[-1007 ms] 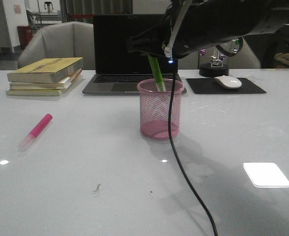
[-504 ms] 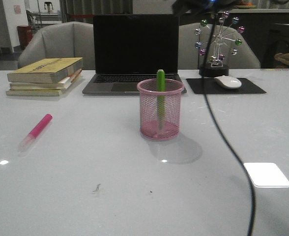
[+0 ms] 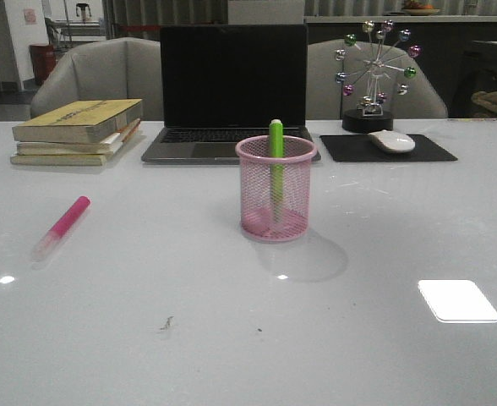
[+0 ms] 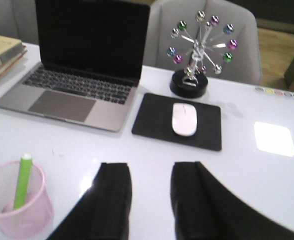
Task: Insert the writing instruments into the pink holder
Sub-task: 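Withdraw the right gripper upward away from the holder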
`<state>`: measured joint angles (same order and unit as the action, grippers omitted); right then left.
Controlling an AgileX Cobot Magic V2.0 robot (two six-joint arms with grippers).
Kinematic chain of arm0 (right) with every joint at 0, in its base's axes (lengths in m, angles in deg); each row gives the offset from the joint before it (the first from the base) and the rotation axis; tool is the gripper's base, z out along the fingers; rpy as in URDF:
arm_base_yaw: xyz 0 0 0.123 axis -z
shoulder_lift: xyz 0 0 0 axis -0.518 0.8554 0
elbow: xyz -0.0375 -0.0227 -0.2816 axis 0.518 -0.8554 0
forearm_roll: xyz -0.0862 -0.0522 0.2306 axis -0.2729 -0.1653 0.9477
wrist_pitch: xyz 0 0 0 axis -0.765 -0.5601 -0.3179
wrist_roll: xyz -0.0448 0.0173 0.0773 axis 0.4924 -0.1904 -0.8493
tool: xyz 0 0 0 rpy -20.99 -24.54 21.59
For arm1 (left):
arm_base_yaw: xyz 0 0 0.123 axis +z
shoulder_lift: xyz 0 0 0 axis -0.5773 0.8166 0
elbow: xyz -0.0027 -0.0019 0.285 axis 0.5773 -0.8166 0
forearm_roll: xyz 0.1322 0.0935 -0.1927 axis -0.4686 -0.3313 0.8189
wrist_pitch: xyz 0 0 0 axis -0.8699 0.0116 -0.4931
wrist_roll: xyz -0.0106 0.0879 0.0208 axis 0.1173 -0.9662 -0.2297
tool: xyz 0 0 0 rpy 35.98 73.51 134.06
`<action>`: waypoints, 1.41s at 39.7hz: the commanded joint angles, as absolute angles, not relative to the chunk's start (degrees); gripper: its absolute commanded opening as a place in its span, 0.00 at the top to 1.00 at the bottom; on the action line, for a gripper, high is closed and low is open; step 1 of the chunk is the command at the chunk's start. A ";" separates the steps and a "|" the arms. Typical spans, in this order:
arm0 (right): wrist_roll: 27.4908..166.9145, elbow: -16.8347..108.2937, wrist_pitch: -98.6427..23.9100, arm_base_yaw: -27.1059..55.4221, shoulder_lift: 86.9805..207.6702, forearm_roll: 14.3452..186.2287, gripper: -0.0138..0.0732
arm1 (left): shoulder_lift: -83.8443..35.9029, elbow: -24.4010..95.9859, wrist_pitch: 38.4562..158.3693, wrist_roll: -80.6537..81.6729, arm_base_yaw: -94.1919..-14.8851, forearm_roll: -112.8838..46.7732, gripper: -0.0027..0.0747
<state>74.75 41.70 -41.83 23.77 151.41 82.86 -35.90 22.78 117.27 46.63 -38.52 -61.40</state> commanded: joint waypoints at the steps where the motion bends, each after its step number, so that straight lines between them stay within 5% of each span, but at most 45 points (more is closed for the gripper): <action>1: 75.15 38.20 -39.12 26.01 145.01 82.24 0.46 | -35.99 24.90 113.18 47.06 -38.50 -61.00 0.33; 17: 75.15 28.26 -49.60 27.03 130.89 82.43 0.46 | -35.99 24.90 113.31 47.06 -38.50 -61.00 0.33; 56: 75.15 27.95 -51.89 27.03 130.44 82.43 0.46 | -31.64 26.52 114.60 47.06 -38.50 -57.19 0.33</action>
<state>74.75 26.21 -55.42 26.71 130.87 82.86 -33.26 23.55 118.21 46.63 -38.52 -57.93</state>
